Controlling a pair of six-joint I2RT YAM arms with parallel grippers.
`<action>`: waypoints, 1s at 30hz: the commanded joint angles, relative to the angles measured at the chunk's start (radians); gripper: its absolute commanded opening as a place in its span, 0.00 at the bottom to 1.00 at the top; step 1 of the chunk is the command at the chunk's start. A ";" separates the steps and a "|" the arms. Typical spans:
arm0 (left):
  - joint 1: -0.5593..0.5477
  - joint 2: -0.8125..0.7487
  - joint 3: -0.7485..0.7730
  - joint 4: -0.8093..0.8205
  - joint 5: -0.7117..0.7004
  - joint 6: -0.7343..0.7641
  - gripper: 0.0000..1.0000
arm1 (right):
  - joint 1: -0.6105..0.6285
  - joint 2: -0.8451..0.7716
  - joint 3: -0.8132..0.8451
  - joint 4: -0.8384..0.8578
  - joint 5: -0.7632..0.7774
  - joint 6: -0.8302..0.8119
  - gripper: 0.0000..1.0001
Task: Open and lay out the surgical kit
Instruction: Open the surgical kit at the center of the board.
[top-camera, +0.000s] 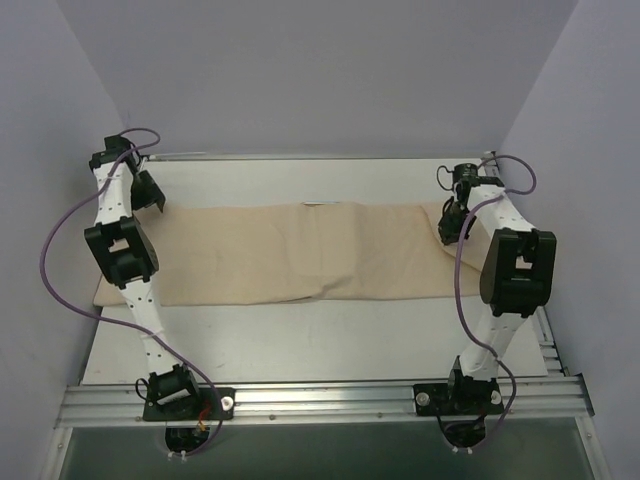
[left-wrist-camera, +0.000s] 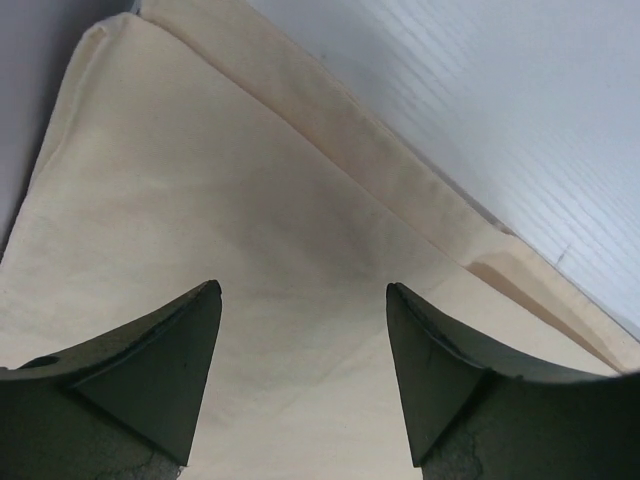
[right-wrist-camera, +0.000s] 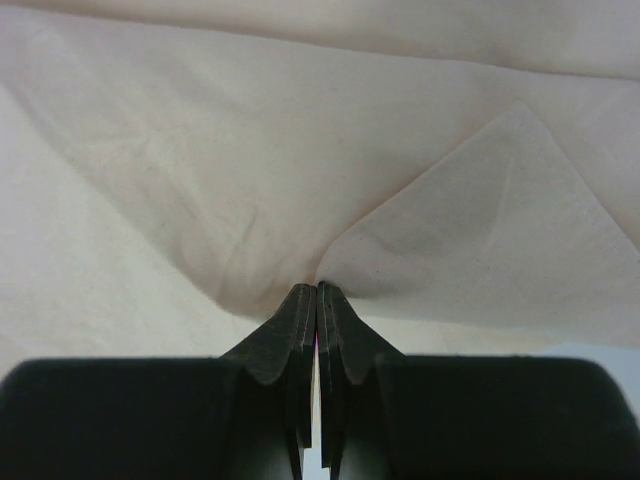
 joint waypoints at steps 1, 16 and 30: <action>0.044 -0.087 -0.057 0.088 0.014 -0.050 0.75 | 0.055 0.015 0.033 -0.024 -0.062 -0.003 0.00; 0.069 -0.061 -0.060 0.239 0.130 -0.181 0.76 | 0.086 -0.013 -0.031 0.038 -0.140 -0.052 0.00; 0.027 0.062 0.066 0.130 0.110 -0.210 0.72 | 0.029 0.006 0.006 0.027 -0.131 -0.075 0.00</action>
